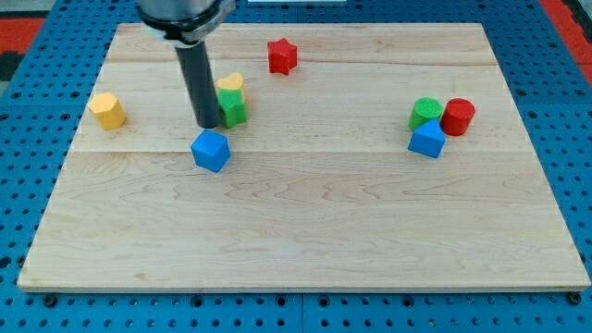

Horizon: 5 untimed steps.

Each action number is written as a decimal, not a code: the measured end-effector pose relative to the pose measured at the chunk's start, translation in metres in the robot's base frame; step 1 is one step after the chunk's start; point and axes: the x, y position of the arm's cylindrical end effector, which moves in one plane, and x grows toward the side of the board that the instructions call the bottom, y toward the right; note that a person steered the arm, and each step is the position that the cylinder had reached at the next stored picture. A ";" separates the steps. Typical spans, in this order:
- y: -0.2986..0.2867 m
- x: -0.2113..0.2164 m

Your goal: Move the green star along with yellow heart towards red circle

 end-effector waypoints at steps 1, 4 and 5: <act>0.015 -0.014; 0.029 -0.010; 0.014 0.052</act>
